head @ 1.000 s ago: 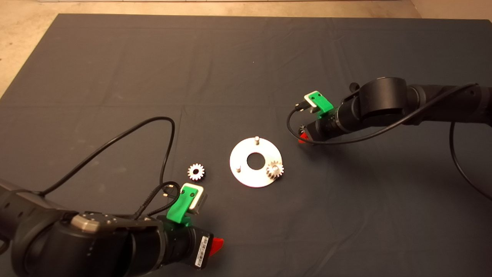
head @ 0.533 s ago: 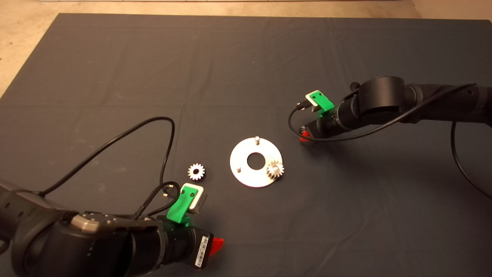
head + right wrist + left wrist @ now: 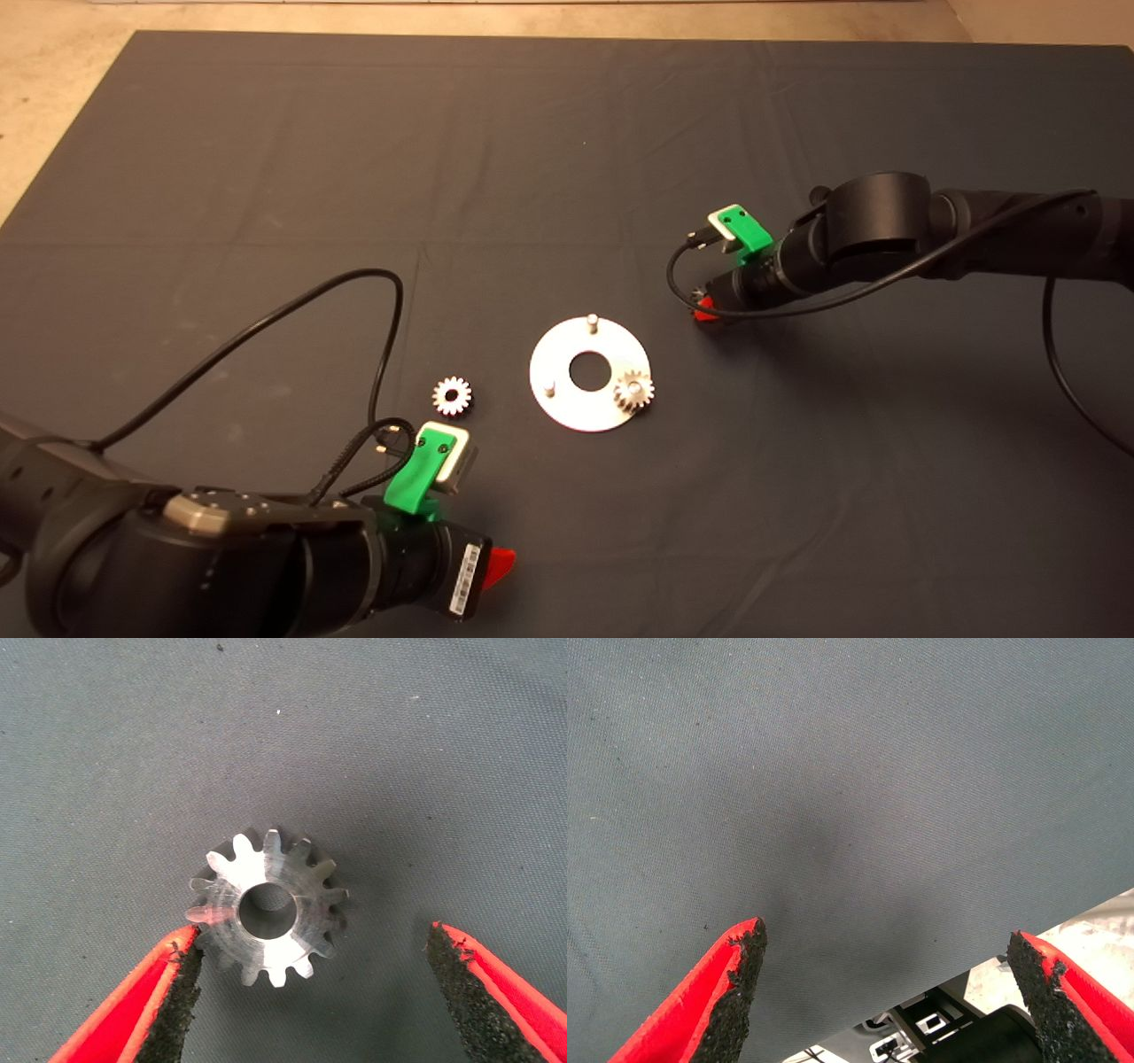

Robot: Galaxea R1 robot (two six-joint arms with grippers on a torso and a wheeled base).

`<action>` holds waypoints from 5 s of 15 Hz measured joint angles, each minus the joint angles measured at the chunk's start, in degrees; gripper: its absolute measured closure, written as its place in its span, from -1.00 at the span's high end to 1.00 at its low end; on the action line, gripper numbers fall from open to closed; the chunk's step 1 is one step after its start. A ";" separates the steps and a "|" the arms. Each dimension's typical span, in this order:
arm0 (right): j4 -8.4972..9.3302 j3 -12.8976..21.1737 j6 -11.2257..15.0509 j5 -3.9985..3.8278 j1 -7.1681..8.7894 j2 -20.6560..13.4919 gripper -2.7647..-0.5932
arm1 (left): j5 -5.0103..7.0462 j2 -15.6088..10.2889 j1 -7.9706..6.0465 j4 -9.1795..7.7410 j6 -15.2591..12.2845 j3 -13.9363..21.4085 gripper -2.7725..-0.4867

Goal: Install three planetary gears onto the carrier pins

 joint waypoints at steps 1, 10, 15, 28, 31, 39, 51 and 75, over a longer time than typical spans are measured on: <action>0.00 0.00 -0.02 0.00 0.00 0.00 0.16 | 0.00 -0.02 0.00 0.00 0.00 0.00 0.25; 0.00 -0.02 -0.02 0.43 -0.85 0.27 -0.23 | 0.00 -0.02 0.00 0.00 0.00 0.00 0.25; 0.00 -0.02 0.00 0.39 -0.99 0.27 -0.42 | 0.00 -0.02 0.02 0.00 0.00 0.00 0.25; 0.00 -1.10 -0.02 3.67 -1.27 0.28 -0.49 | 0.00 -0.33 0.00 0.00 0.00 0.00 0.25; 0.00 -1.10 -0.02 3.68 -1.27 0.28 -0.48 | 0.00 -0.33 0.02 0.00 0.00 0.00 0.25; 0.00 -1.10 -0.02 4.07 -1.27 0.27 -0.19 | 0.00 -0.33 0.00 0.00 0.00 0.00 0.25; -0.02 -1.93 -0.30 6.78 -1.27 0.09 -0.25 | 0.00 -0.33 0.02 -0.01 0.00 0.00 0.25; -0.02 0.88 -2.56 5.97 -1.26 -1.82 -0.67 | 0.00 -0.33 0.00 0.00 -0.06 0.00 0.25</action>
